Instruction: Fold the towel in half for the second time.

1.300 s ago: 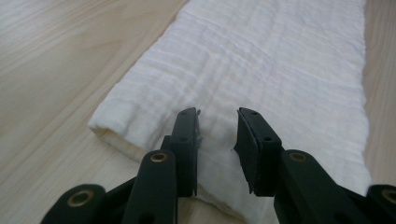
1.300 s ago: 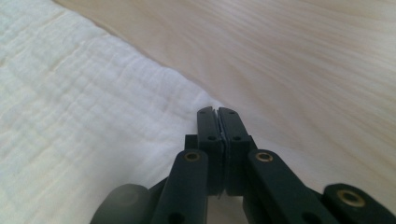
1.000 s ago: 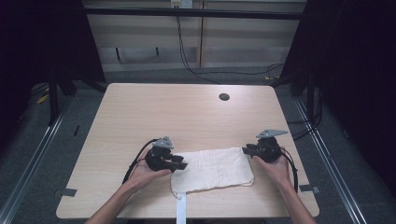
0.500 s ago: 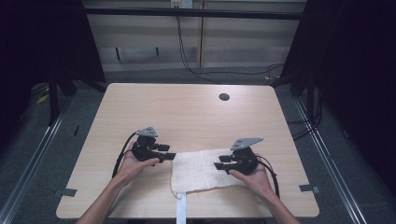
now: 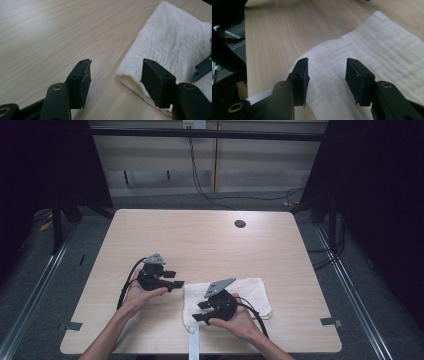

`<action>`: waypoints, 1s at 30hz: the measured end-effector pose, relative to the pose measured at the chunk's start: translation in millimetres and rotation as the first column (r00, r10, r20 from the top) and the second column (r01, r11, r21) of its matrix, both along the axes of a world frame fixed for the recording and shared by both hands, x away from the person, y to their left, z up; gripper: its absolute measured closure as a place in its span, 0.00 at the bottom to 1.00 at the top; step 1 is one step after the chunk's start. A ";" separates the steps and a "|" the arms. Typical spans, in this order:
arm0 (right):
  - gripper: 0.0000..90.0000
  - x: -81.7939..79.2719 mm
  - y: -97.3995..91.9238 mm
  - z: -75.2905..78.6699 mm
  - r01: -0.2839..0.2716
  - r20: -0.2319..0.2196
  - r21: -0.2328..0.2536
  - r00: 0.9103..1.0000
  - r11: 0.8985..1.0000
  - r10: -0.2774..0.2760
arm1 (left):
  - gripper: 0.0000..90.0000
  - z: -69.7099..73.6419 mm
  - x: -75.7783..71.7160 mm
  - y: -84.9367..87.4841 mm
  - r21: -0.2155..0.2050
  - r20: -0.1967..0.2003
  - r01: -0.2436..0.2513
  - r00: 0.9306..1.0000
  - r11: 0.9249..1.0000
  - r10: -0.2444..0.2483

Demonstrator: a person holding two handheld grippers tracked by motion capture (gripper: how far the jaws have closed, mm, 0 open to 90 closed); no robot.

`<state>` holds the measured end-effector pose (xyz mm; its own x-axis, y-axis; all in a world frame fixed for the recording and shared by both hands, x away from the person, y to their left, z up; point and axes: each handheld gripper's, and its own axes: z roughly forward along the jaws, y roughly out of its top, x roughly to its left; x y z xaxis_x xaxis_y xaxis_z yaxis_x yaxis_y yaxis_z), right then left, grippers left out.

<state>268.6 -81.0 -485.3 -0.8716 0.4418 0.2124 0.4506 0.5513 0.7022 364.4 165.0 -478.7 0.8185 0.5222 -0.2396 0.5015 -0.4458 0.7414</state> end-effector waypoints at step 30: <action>0.87 -11.5 25.3 -15.1 -0.067 0.147 -0.083 0.986 0.994 0.079 | 0.43 -2.1 -0.4 1.3 0.020 -0.003 -0.035 0.999 0.999 0.035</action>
<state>257.1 -55.7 -500.4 -0.9216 0.3856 0.0445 0.2999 0.6344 0.7125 364.0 166.3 -480.8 0.7991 0.5549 -0.2313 0.5191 -0.4430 0.7309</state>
